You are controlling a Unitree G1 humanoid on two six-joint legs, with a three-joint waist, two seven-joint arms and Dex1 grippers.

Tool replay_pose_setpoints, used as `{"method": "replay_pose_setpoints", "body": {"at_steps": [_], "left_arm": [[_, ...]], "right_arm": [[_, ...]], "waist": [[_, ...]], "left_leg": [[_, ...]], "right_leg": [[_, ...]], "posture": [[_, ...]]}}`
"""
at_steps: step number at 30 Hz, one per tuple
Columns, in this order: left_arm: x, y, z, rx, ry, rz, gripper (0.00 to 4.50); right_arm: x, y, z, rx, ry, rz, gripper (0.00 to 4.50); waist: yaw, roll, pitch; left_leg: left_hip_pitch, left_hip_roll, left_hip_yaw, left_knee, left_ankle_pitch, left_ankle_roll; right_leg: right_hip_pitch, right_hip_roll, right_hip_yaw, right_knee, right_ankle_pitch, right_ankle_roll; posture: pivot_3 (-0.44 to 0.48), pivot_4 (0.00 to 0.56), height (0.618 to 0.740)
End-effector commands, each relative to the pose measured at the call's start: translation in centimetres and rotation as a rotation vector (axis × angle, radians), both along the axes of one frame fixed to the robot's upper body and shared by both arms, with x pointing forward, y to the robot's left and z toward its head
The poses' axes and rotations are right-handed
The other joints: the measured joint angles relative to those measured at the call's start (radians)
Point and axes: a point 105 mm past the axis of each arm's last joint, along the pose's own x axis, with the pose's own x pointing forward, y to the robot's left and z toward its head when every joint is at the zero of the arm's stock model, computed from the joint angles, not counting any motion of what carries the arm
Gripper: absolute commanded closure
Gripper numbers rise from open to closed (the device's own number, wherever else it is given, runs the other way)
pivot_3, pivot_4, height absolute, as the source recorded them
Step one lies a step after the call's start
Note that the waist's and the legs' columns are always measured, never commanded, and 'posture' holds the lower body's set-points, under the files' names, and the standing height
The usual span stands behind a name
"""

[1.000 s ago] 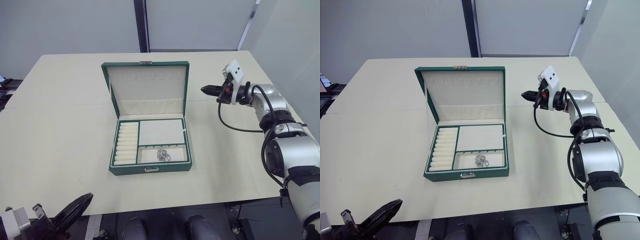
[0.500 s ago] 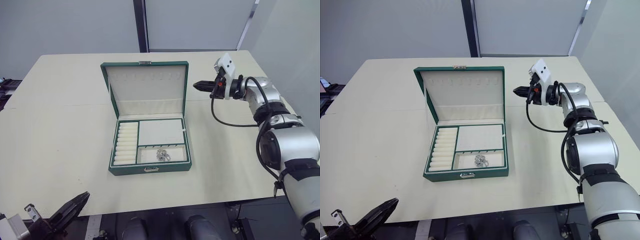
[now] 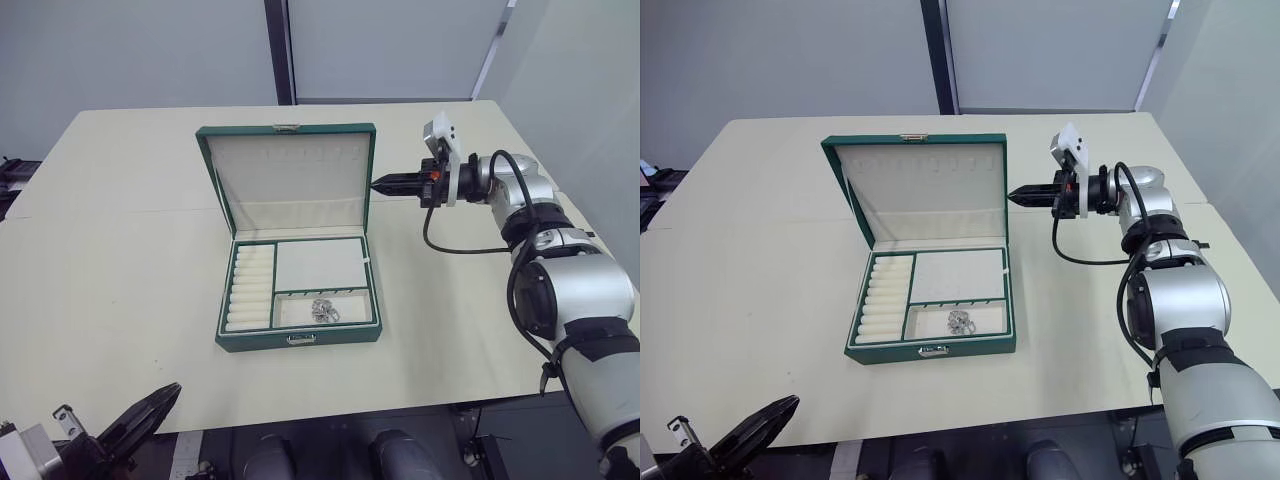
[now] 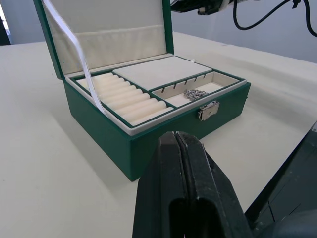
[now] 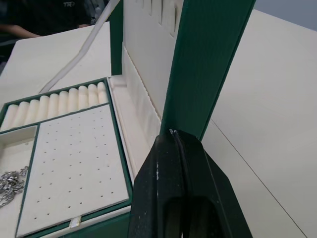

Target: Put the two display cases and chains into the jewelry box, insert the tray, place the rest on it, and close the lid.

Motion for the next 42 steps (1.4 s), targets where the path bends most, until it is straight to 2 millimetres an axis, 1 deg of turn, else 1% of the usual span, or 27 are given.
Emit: {"method": "replay_pose_setpoints", "body": {"at_steps": [1,6,8,12,14,18,21,24,28,30,34,38,42], "left_arm": [[0.3,-0.1,0.5,-0.005,-0.019,-0.010,4.50],[0.5,-0.1,0.5,-0.006,-0.022,-0.013,4.50],[0.6,-0.1,0.5,-0.007,-0.023,-0.012,4.50],[0.7,-0.2,0.4,-0.015,-0.024,-0.006,4.50],[0.6,-0.3,0.4,-0.018,-0.024,-0.003,4.50],[0.7,-0.3,0.4,-0.017,-0.026,0.000,4.50],[0.8,-0.3,0.5,-0.016,-0.032,0.003,4.50],[0.9,-0.3,0.4,-0.017,-0.033,0.003,4.50],[1.1,-0.4,0.4,-0.021,-0.036,0.000,4.50],[1.3,-0.4,0.4,-0.021,-0.038,0.000,4.50],[1.5,-0.3,0.6,-0.018,-0.041,-0.001,4.50],[1.5,-0.4,0.6,-0.020,-0.043,0.001,4.50],[1.4,-0.4,0.6,-0.023,-0.042,0.009,4.50]], "right_arm": [[-0.7,0.7,1.7,0.032,-0.052,0.072,4.49],[-0.3,0.0,1.3,0.009,-0.048,0.031,4.49],[-0.7,-0.1,0.8,-0.019,-0.035,0.068,4.49],[-1.5,0.3,0.1,-0.030,-0.017,0.134,4.49],[-1.5,0.1,-0.6,-0.057,-0.015,0.136,4.49],[-0.8,-1.3,-0.9,-0.089,-0.024,0.048,4.49],[0.3,-2.5,-0.7,-0.094,-0.051,-0.063,4.49],[1.2,-2.7,-0.6,-0.105,-0.096,-0.145,4.49],[2.7,-1.2,1.0,-0.023,-0.192,-0.255,4.49],[3.0,-0.5,1.7,0.025,-0.210,-0.278,4.49],[3.2,1.1,3.9,0.142,-0.258,-0.294,4.49],[2.7,2.3,5.3,0.214,-0.247,-0.237,4.49],[1.6,3.3,5.6,0.240,-0.199,-0.122,4.49]], "waist": [[-0.002,0.000,0.000],[-0.009,0.000,0.000],[-0.010,0.000,0.000],[-0.010,0.000,0.000],[-0.010,0.000,0.000],[-0.011,0.000,0.000],[-0.009,0.000,0.000],[-0.013,0.000,0.000],[-0.024,0.000,0.000],[-0.028,0.000,0.000],[-0.028,0.000,0.000],[-0.026,0.001,0.000],[-0.024,0.001,0.000]], "left_leg": [[0.000,0.000,0.000,0.000,0.000,0.000],[0.000,0.000,0.000,0.000,0.000,0.000],[0.000,0.000,0.000,0.000,0.000,0.000],[0.000,0.000,0.000,0.000,0.000,0.000],[0.000,0.000,0.000,0.000,0.000,0.000],[0.000,0.000,0.000,0.000,0.000,0.000],[0.000,0.000,0.000,0.001,0.000,0.000],[0.000,0.000,0.000,0.001,0.000,0.000],[0.001,0.000,0.000,0.000,0.000,0.000],[0.001,0.000,0.000,0.000,0.000,0.000],[0.000,0.000,0.000,0.000,0.000,0.000],[0.000,0.000,0.000,0.000,0.000,0.000],[0.000,0.000,-0.001,0.000,0.000,0.000]], "right_leg": [[0.000,0.000,0.000,0.000,0.000,0.000],[0.000,0.000,0.000,0.000,0.000,0.000],[0.000,0.000,0.000,0.000,0.000,0.000],[0.000,0.000,0.000,0.000,0.000,0.000],[0.001,0.000,0.000,0.000,0.000,0.000],[0.001,0.000,0.000,0.000,0.000,0.000],[0.001,0.000,0.000,0.000,0.000,0.000],[0.001,0.000,0.000,0.000,0.000,0.000],[0.001,0.000,0.000,0.000,0.000,0.000],[0.001,0.001,0.001,0.000,0.000,0.000],[0.001,0.000,0.000,0.000,0.000,0.000],[0.001,0.000,0.000,0.000,0.000,0.000],[0.001,0.000,-0.001,0.001,0.000,0.000]], "posture": [[0.000,0.150,0.740],[0.000,0.150,0.740],[0.000,0.150,0.740],[0.000,0.150,0.740],[0.000,0.150,0.740],[0.000,0.150,0.740],[0.000,0.150,0.740],[0.000,0.150,0.740],[0.000,0.150,0.740],[0.000,0.150,0.740],[0.000,0.150,0.740],[0.000,0.150,0.740],[0.000,0.150,0.740]]}}
